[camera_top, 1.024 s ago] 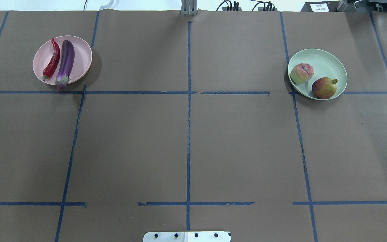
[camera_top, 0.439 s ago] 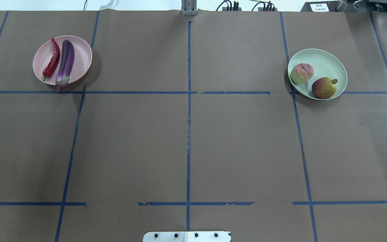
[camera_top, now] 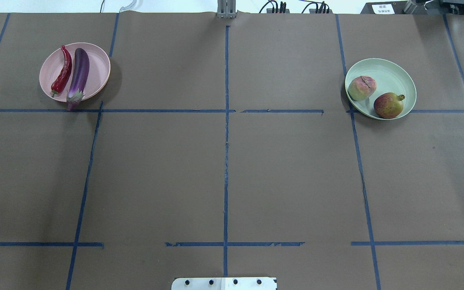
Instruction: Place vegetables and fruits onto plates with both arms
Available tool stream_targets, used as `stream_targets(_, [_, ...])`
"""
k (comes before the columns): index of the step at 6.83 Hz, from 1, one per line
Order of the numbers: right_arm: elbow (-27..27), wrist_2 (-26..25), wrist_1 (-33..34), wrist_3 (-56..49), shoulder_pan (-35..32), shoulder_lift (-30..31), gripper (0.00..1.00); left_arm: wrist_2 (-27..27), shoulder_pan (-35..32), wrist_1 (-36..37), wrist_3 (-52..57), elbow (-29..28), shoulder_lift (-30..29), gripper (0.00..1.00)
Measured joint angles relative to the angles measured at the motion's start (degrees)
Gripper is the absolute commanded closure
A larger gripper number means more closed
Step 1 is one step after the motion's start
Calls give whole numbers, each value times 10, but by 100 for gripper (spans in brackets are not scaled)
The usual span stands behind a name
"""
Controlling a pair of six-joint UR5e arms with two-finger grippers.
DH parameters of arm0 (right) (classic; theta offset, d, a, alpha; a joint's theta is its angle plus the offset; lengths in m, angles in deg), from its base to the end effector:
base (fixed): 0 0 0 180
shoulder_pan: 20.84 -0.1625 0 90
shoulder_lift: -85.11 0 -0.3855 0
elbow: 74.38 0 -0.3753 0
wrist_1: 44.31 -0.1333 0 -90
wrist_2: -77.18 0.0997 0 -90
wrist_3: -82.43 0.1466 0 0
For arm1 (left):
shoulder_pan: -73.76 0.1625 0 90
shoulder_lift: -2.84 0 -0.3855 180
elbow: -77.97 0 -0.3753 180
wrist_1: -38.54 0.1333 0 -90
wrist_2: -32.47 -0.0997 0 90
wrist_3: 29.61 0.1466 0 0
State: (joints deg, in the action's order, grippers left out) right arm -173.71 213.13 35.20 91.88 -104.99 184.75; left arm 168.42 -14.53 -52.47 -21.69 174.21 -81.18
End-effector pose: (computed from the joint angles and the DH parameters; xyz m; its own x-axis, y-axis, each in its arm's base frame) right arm -0.0157 -0.4275 0.6273 0.6860 -0.0338 0.7268 -0.0125 0.9982 0.0582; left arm -0.0149 -0.4377 0.6439 0.6838 0.1740 -0.7086 -0.1252 0.9847 0.1210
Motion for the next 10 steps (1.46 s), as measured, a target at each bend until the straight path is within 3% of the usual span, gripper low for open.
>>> stream_targets(4, [2,-5,-3,0,1,5,0,-2,-27,-2,0,7,42,0])
stream_targets(10, [0,-8,-4,0,2,4,0,-2,-29,-5,0,8,48,0])
